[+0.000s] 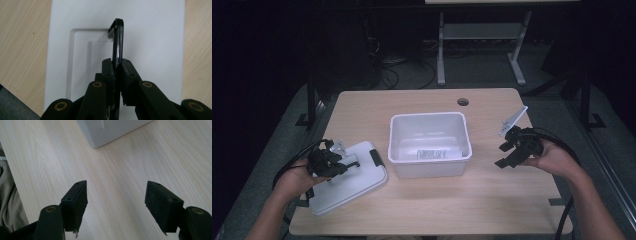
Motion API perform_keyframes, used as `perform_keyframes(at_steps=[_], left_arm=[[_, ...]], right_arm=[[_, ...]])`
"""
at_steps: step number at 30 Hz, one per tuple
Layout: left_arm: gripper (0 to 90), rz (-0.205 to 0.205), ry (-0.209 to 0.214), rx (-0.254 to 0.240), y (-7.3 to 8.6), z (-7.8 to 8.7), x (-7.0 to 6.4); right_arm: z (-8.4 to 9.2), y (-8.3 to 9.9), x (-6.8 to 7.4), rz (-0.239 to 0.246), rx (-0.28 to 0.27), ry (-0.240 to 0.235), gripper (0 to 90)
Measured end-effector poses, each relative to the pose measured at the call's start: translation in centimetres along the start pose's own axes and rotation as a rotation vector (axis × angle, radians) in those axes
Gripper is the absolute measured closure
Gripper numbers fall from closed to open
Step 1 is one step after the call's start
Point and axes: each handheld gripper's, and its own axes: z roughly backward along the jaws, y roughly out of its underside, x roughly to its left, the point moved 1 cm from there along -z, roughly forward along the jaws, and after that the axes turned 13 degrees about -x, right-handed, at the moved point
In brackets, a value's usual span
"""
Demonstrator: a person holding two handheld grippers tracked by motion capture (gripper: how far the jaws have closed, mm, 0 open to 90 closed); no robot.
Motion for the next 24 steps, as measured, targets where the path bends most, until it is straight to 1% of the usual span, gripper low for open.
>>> perform_keyframes(at_steps=[7, 9, 11, 13, 15, 16, 18, 24], left_arm=[[84.1, -0.005, 0.002, -0.001, -0.2, -0.1, 0.5], [84.2, -0.009, 0.007, 0.002, -0.3, -0.1, 0.6], [84.5, -0.003, 0.011, 0.000, -0.3, -0.1, 0.6], [84.5, -0.008, 0.016, 0.002, -0.3, -0.1, 0.7], [84.6, -0.008, 0.018, -0.003, -0.3, 0.0, 0.9], [84.7, 0.003, 0.024, -0.010, -0.3, 0.3, 1.0], [84.7, 0.000, 0.021, -0.016, -0.4, 0.5, 1.0], [84.7, -0.009, 0.031, -0.034, -0.9, 1.5, 1.0]], right_arm=[[-0.1, 0.1, 0.0, -0.005, -0.001, 0.000, 33.7], [-0.1, 0.2, -0.1, -0.008, -0.002, 0.001, 33.8], [-0.1, 0.3, 0.0, -0.012, 0.003, 0.001, 33.8], [0.0, 0.4, -0.1, -0.010, -0.004, 0.000, 33.9], [0.1, 0.5, -0.1, -0.010, -0.004, 0.001, 33.9], [0.1, 0.6, -0.1, -0.015, -0.002, 0.003, 33.9], [0.1, 0.7, -0.2, -0.016, -0.004, 0.003, 33.9], [0.0, 0.7, -0.2, -0.018, -0.003, 0.000, 33.9]])
